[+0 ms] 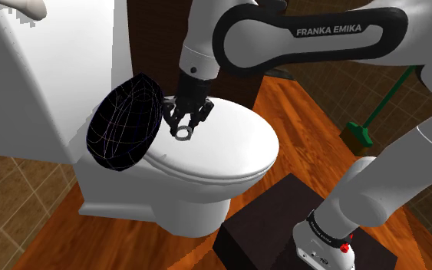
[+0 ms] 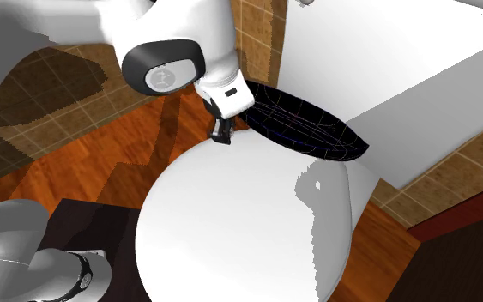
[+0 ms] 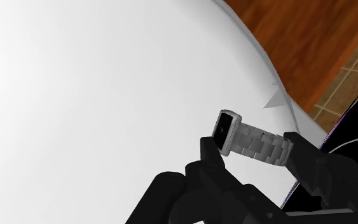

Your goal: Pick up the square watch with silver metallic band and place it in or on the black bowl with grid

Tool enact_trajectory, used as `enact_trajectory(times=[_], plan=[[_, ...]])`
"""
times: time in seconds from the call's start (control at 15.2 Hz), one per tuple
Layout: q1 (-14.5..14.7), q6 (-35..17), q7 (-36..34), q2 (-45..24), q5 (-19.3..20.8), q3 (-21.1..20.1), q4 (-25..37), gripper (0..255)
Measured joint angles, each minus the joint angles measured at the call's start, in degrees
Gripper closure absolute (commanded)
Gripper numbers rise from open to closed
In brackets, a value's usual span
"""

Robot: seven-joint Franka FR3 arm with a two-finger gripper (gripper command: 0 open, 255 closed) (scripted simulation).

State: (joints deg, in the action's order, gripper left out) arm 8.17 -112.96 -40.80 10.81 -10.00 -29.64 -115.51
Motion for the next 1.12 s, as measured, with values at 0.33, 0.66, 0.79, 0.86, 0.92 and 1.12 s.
enact_trajectory(times=[0.33,0.66,0.79,0.86,0.92,1.12], plan=[[-0.11,3.69,-0.32,0.2,0.14,0.22,3.51,255],[-0.33,7.44,-0.44,0.11,0.37,0.55,7.34,255],[-0.37,8.95,-0.74,-0.22,0.6,0.51,9.16,255],[-0.34,9.74,-0.97,-0.28,0.66,0.46,10.02,255],[-0.38,10.49,-1.09,-0.5,0.79,0.45,10.99,255],[-0.48,12.9,-1.35,-0.87,1.04,0.53,13.73,255]])
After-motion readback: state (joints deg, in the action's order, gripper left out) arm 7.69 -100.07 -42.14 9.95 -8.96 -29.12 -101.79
